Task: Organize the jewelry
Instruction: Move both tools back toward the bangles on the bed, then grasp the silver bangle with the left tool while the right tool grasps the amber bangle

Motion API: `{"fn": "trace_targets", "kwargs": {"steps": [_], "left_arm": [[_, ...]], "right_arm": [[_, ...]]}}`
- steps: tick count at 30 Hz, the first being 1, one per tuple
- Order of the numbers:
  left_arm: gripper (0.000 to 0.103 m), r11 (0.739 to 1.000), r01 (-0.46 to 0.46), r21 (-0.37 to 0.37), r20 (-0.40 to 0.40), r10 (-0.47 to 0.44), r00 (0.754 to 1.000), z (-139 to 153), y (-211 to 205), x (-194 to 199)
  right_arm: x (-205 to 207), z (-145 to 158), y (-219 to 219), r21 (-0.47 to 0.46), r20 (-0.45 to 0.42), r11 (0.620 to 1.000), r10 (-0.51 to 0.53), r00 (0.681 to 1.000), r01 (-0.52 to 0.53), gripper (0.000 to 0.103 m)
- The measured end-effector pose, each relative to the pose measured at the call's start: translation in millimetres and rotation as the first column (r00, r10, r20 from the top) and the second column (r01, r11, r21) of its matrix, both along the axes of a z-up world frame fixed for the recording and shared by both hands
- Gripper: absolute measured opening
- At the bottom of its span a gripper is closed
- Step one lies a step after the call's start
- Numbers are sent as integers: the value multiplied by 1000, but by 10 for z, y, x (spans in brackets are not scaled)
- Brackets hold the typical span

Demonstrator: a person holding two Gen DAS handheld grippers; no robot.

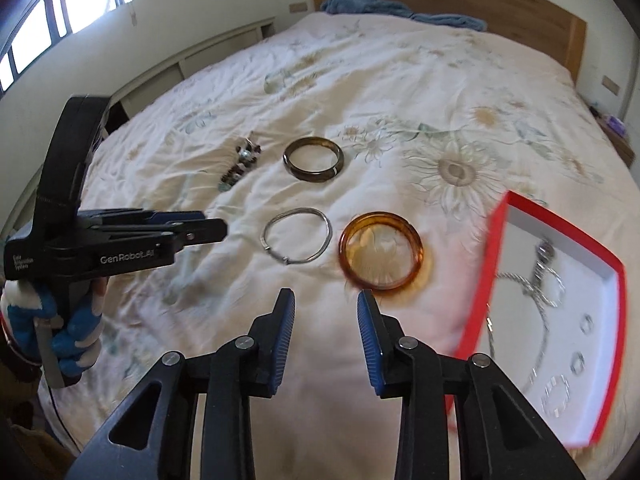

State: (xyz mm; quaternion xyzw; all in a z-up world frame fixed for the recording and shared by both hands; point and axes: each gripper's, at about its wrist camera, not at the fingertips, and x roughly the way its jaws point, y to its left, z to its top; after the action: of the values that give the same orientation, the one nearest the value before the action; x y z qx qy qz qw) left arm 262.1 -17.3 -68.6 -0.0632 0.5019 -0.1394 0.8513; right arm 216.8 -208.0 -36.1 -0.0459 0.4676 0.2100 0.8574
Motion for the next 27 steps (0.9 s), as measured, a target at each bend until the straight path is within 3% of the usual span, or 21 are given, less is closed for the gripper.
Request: {"fn": "trace_targets", "kwargs": {"steps": [8, 14, 23, 27], "left_arm": [[20, 993, 75, 86, -66, -69, 995, -402, -231, 392], [14, 988, 114, 106, -104, -103, 989, -538, -292, 549], [6, 974, 121, 191, -27, -118, 993, -591, -492, 671], [4, 985, 88, 150, -7, -88, 996, -521, -424, 618]], "right_arm": [[428, -386, 95, -36, -60, 997, 69, 996, -71, 32], [592, -611, 155, -72, -94, 991, 110, 989, -117, 30], [772, -785, 170, -68, -136, 990, 113, 984, -123, 16], [695, -711, 107, -15, -140, 996, 80, 987, -83, 9]]}}
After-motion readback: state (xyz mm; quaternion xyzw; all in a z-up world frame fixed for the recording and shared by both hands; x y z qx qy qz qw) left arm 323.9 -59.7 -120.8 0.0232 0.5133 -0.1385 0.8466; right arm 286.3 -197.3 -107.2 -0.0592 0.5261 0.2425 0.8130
